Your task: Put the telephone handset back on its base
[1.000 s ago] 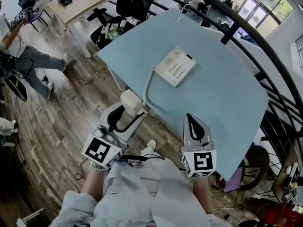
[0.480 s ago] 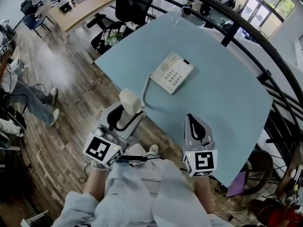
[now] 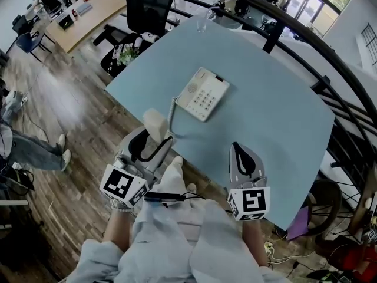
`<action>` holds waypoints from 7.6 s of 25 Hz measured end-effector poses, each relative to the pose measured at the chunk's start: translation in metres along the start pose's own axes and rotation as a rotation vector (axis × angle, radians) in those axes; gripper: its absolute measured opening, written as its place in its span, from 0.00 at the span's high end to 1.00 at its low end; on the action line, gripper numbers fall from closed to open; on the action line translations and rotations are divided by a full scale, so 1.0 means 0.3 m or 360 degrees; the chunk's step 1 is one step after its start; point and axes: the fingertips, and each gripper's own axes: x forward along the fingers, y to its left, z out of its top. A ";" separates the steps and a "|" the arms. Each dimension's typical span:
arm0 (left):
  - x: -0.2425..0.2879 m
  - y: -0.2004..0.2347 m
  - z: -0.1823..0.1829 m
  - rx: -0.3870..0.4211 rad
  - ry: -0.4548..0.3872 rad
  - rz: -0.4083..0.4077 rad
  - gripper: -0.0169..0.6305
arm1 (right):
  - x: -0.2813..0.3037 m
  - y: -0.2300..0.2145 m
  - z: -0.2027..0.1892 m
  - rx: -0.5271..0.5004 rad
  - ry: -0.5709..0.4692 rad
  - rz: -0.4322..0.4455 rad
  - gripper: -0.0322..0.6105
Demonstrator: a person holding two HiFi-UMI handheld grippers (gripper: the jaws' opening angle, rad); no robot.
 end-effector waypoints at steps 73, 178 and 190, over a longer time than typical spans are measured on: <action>0.989 0.340 -0.625 -0.0262 0.0877 -0.0433 0.63 | 0.464 -0.241 -0.105 0.0209 0.0349 -0.0568 0.95; 0.650 0.174 -0.097 0.0057 0.0105 -0.0633 0.97 | 0.458 -0.173 0.031 0.0002 0.0204 -0.0318 0.95; 0.657 0.205 -0.089 0.0060 0.0105 -0.0616 0.97 | 0.466 -0.167 0.035 -0.0006 0.0228 -0.0317 0.95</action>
